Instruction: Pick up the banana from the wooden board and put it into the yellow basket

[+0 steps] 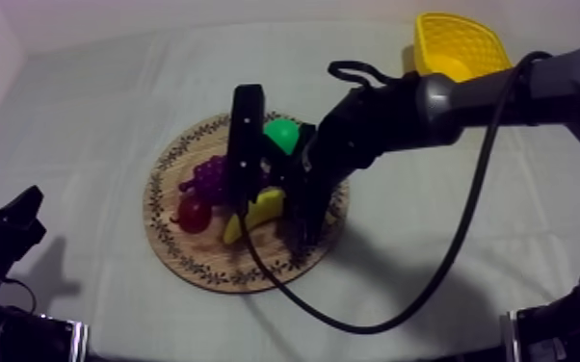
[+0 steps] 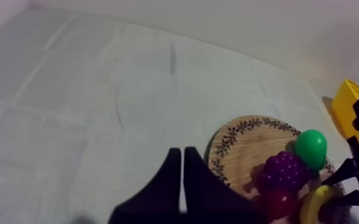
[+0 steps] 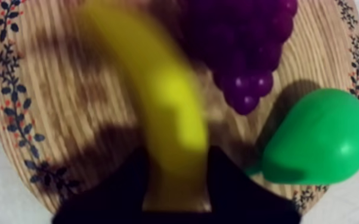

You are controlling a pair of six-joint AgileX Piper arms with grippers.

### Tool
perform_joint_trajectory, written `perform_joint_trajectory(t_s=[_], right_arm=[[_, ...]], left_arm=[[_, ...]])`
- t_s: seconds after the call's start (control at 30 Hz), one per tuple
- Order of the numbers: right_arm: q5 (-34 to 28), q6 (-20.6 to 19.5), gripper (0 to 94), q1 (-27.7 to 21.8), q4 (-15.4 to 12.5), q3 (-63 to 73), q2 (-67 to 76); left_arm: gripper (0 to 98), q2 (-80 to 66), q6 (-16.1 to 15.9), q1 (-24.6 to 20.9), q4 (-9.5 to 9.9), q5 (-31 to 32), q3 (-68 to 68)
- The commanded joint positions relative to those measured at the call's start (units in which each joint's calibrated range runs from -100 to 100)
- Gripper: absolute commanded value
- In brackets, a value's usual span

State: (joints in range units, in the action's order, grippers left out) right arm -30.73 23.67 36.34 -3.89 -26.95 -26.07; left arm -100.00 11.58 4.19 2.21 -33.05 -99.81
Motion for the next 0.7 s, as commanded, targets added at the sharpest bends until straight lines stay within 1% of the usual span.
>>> perform_joint_trajectory(t_s=[0.0,0.07,0.3,0.53,0.67], right_arm=[[-0.52,-0.54,19.1,0.04,0.23,-0.3,0.21],[-1.31,-1.1,17.3,0.05,0.38,-0.39,0.93],[-9.3,-0.65,13.8,-1.81,-0.21,1.69,8.84],[-18.29,0.3,12.2,-7.29,-1.92,7.29,17.96],[-22.58,-0.34,11.3,-10.74,-1.53,12.43,20.27]], left_arm=[[0.1,0.0,0.02,-0.02,-0.04,-0.01,0.03],[0.1,0.0,0.02,-0.02,-0.04,-0.01,0.03],[0.1,0.0,0.02,-0.02,-0.04,-0.01,0.03],[0.1,0.0,0.02,-0.02,-0.04,-0.01,0.03],[0.1,0.0,0.01,-0.02,-0.04,-0.01,0.03]])
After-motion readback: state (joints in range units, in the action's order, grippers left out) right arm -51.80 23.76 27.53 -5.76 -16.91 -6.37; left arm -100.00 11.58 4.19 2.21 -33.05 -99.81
